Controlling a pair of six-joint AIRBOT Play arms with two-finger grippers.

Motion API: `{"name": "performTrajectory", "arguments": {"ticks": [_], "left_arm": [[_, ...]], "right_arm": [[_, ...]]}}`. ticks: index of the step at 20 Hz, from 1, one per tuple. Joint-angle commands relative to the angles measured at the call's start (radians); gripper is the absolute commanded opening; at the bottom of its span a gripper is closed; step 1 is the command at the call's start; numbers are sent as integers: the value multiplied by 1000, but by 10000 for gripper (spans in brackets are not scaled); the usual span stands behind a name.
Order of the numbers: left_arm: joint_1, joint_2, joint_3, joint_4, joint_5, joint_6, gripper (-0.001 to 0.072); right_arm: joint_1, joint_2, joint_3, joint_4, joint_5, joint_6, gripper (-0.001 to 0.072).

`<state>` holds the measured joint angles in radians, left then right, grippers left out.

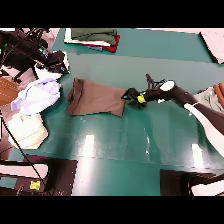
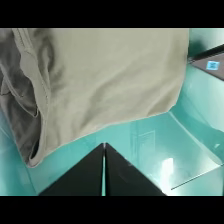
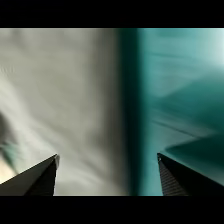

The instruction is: Fold the shirts.

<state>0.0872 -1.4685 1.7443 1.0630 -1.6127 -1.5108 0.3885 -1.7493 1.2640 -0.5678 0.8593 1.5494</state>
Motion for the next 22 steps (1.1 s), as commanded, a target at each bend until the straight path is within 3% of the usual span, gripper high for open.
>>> {"name": "performTrajectory", "arguments": {"ticks": [1, 3, 5, 6, 7, 8, 10, 14, 18, 22], "left_arm": [[0, 1, -3, -12, 1, 0, 27], [0, 1, -3, -11, 7, 0, 27], [0, 1, -3, -11, 17, 0, 27], [0, 1, -3, -11, 20, 1, 27], [0, 1, -3, -11, 20, 2, 26], [0, 1, -3, -10, 19, 16, 27], [0, 1, -3, -7, 19, 27, 26], [0, 1, -3, -6, 40, 27, 27], [0, 0, -3, -13, 87, 27, 27], [0, 0, -3, -42, 96, 27, 27]], "right_arm": [[54, -63, -10, 216, -80, -127, 709], [86, -103, 21, 316, -77, -194, 709], [121, -135, 93, 304, -76, -192, 705], [129, -151, 136, 305, -73, -188, 581], [128, -162, 173, 304, -61, -189, 233], [118, -163, 199, 295, -44, -189, 25], [79, -119, 215, 196, -7, -157, 24], [-43, 175, 23, -115, 22, 27, 23], [-206, 581, -272, -141, 18, 138, 23], [-272, 851, -333, -157, -6, 210, 22]]}}
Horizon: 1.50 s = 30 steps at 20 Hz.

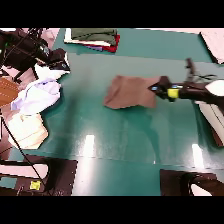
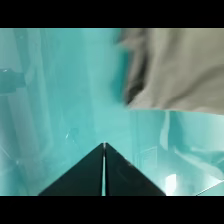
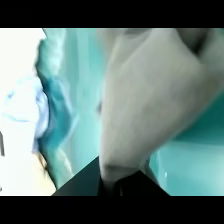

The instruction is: Fold the shirts.

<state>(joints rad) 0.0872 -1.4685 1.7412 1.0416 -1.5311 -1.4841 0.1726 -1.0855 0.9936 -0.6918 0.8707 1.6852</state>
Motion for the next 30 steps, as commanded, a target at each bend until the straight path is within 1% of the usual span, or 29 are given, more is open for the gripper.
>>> {"name": "performTrajectory", "arguments": {"ticks": [1, 3, 6, 7, 11, 14, 16, 17, 19, 22, 24, 27, 28, 30], "left_arm": [[0, 0, 0, -29, 14, 0, 26], [0, 0, 0, -32, 13, 0, 27], [0, 1, 0, -32, 5, 0, 27], [0, 1, 0, -31, -3, 1, 27], [0, 0, -1, -31, -15, 16, 27], [0, 0, -1, -30, -13, 23, 27], [0, 0, -1, -29, -13, 26, 27], [0, 0, -1, -28, -14, 27, 27], [0, 0, -1, -27, -14, 27, 27], [0, 1, -1, -28, -16, 38, 27], [0, 0, -1, -28, -22, 45, 27], [0, 0, -2, -28, -25, 45, 27], [0, 1, -3, -29, -26, 45, 27], [0, 0, -5, -28, -27, 45, 27]], "right_arm": [[-60, 208, -39, -61, -19, 96, 22], [-60, 192, 51, -127, -23, 106, 22], [-80, 66, 245, -203, -1, 105, 23], [-108, 7, 324, -200, 19, 102, 23], [-225, -217, 687, -200, 142, 14, 23], [-314, -380, 986, -200, 238, -5, 23], [-370, -468, 1146, -199, 278, -8, 23], [-402, -489, 1176, -198, 273, -8, 23], [-464, -484, 1130, -191, 230, -30, 23], [-555, -453, 1033, -190, 175, -134, 23], [-617, -454, 1040, -190, 164, -191, 23], [-700, -492, 1130, -188, 151, -240, 23], [-723, -504, 1150, -156, 139, -270, 23], [-770, -504, 1122, -1, 85, -350, 23]]}}
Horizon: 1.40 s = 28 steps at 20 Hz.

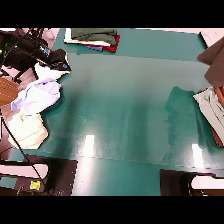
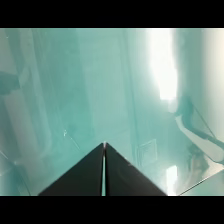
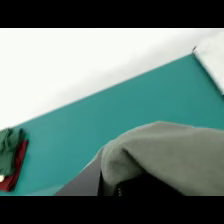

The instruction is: Fold the shirts.

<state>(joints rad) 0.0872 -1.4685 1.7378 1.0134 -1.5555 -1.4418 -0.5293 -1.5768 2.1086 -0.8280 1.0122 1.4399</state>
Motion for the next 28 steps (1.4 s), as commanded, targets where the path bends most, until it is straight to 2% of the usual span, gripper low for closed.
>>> {"name": "performTrajectory", "arguments": {"ticks": [1, 2, 5, 9, 16, 19, 21, 23, 26, 28], "left_arm": [[0, 0, -2, 1, -2, 3, 27], [0, 0, -2, 1, -2, 3, 27], [0, 0, -2, 1, -1, 2, 27], [0, 0, -2, 1, 3, 3, 27], [0, 1, -2, 0, 3, 13, 27], [0, 1, -2, 1, 5, 13, 27], [0, 0, -2, 0, 21, 13, 27], [0, 0, -2, 0, 40, 13, 27], [0, 0, -2, 1, 50, 21, 27], [0, 0, -2, 0, 53, 21, 26]], "right_arm": [[-88, -13, -14, 219, -79, -142, 23], [-105, -13, -32, 280, -93, -175, 22], [-134, -13, -39, 296, -102, -233, 22], [-185, -13, -39, 295, -66, -237, 22], [-314, -6, -41, 249, 263, -197, 24], [-373, -6, -41, 245, 403, -76, 23], [-395, 3, -43, 126, 504, 57, 24], [-394, 51, -97, -101, 569, 161, 24], [-385, 147, -228, -404, 586, 252, 24], [-384, 191, -307, -511, 586, 307, 24]]}}
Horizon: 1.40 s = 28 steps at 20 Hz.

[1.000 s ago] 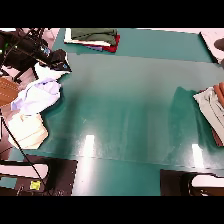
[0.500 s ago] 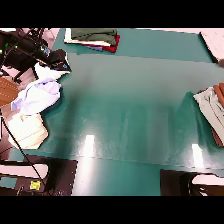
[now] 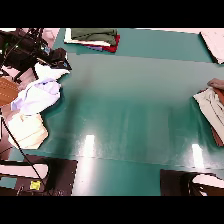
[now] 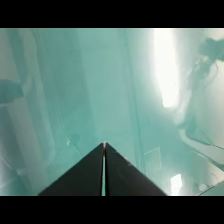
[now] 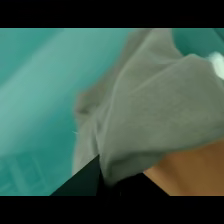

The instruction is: Fold the shirts.

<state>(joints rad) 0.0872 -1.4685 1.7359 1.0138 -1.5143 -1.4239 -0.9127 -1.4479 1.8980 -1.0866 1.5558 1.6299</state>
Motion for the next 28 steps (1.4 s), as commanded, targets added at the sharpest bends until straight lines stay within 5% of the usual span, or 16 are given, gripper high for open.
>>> {"name": "performTrajectory", "arguments": {"ticks": [1, 8, 9, 11, 16, 19, 20, 21, 22, 28], "left_arm": [[0, 0, 0, 0, 11, 3, 27], [0, 0, 0, -1, 4, -1, 26], [0, 0, 0, -1, 4, -4, 27], [0, 0, 0, -1, 4, -16, 27], [0, 1, 0, -3, 19, -36, 27], [0, 1, 0, -3, 6, -43, 27], [0, 1, 0, -3, -5, -47, 27], [0, 1, 0, -4, -19, -54, 27], [0, 1, 0, -4, -34, -54, 27], [0, 1, 0, -4, 4, -54, 27]], "right_arm": [[-1, 79, -137, -284, 45, 131, 25], [-1, 126, -288, -375, 68, 139, 29], [0, 126, -276, -371, 69, 139, 111], [-1, 126, -220, -344, 70, 122, 720], [124, 175, 64, -411, 120, 121, 657], [392, 261, 73, -407, 95, 121, 649], [504, 287, 37, -407, 88, 127, 490], [629, 314, -19, -404, 80, 127, 192], [751, 336, -80, -406, 69, 127, 26], [1252, 359, -327, -406, -53, 161, 25]]}}
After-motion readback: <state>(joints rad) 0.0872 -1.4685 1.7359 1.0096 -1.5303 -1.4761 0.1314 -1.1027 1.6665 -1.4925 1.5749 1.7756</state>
